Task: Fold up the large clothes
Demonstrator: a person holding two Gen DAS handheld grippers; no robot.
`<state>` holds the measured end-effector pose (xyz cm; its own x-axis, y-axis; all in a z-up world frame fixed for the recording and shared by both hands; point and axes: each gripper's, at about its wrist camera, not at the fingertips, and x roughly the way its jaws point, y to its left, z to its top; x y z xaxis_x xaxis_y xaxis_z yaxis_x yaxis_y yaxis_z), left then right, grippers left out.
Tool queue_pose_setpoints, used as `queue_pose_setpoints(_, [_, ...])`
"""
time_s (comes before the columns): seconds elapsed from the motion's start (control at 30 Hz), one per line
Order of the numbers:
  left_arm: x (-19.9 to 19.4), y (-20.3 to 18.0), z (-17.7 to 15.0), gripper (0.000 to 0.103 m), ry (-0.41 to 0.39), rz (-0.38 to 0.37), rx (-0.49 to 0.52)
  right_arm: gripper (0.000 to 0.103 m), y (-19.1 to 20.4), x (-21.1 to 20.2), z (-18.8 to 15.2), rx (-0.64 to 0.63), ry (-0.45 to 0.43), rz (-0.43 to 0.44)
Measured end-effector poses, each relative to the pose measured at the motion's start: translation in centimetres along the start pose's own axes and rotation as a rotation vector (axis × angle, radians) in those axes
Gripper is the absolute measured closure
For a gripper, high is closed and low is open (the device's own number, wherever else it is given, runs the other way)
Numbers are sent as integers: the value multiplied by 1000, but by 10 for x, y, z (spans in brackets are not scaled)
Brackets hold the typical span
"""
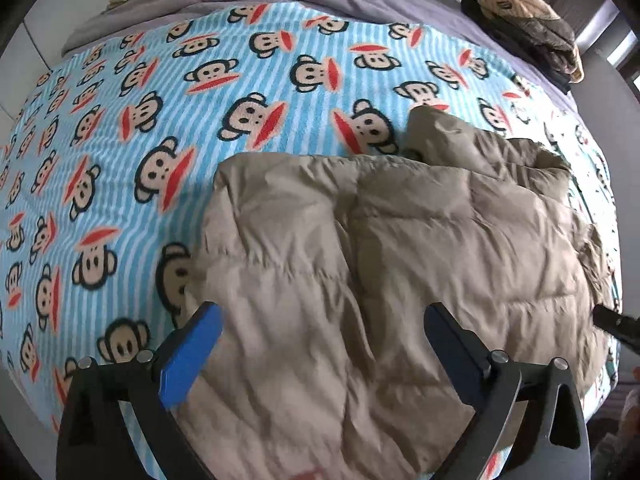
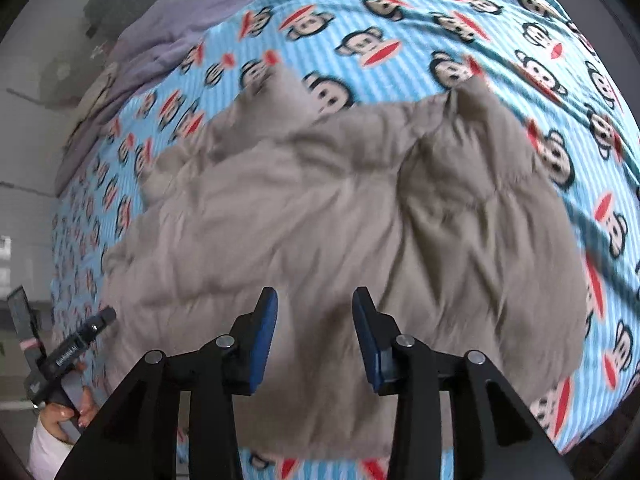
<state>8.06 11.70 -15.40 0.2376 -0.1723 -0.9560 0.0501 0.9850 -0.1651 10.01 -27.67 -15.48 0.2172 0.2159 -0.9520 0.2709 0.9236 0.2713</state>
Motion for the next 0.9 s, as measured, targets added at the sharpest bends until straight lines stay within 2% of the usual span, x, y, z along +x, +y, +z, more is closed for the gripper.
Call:
queue_pose_setpoints(0.17, [-6, 2, -12, 2, 25, -16, -28, 47, 15, 1, -23, -17, 33, 11])
queue_pose_setpoints(0.27, [-8, 1, -15, 2, 26, 44, -16, 43, 26, 2, -32, -53, 43, 10])
queue_pose_setpoints(0.4, [-6, 3, -18, 2, 36, 58, 1, 21, 44, 2, -42, -129, 39, -4])
queue_pose_setpoints(0.53, [-5, 6, -19, 2, 40, 52, 6, 19, 58, 3, -48, -170, 28, -1])
queue_pose_setpoints(0.63, [-4, 7, -20, 2, 44, 50, 10, 0, 63, 6, -51, -174, 31, 6])
queue_pose_setpoints(0.73, [-3, 8, -21, 2, 56, 42, 14, 0, 68, 9, -55, -192, 25, 13])
queue_pose_setpoints(0.9, [-3, 14, -21, 2, 59, 45, 25, 0, 80, 18, -60, -217, 81, 15])
